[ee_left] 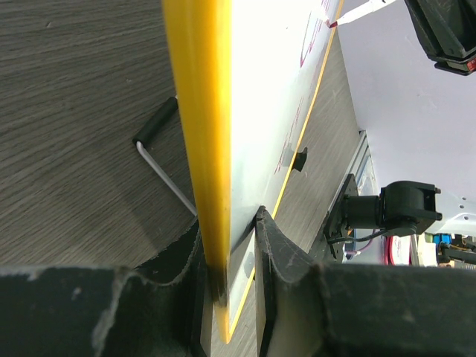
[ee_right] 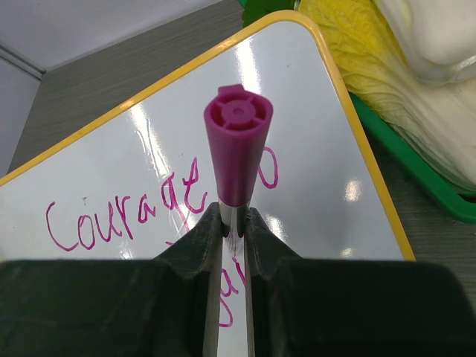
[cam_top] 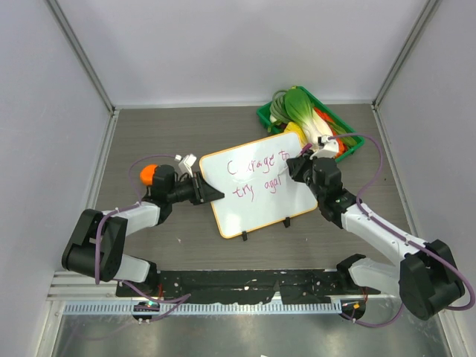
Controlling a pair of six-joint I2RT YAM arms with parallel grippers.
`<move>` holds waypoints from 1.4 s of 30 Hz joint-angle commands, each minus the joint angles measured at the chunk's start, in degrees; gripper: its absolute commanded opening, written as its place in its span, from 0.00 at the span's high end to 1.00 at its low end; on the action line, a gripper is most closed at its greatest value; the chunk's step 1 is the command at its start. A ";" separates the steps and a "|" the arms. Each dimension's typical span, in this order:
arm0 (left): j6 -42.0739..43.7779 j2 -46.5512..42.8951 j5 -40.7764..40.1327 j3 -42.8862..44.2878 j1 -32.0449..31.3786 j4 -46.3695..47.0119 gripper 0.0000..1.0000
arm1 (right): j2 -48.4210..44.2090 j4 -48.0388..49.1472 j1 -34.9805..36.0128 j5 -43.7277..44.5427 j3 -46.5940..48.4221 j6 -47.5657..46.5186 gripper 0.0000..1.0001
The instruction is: Write a sentence on the whiteboard
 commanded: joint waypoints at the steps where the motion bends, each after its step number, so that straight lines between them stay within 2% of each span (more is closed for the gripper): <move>1: 8.01 2.18 -11.14 -0.97 -0.43 -7.91 1.00 | -3.05 1.26 -0.13 1.68 -0.09 0.30 0.99; 8: 8.01 2.18 -11.14 -0.97 -0.43 -7.91 1.00 | -5.60 -0.85 -0.13 3.08 -0.62 -0.49 0.99; 26: 8.01 2.09 -11.14 -1.06 -0.43 -7.91 1.00 | -1.91 0.12 -0.22 3.17 -2.38 -0.67 0.99; 42: 8.01 2.26 -11.14 -1.06 -0.43 -7.82 1.00 | -5.60 -3.75 -0.22 1.68 -5.54 -1.37 0.99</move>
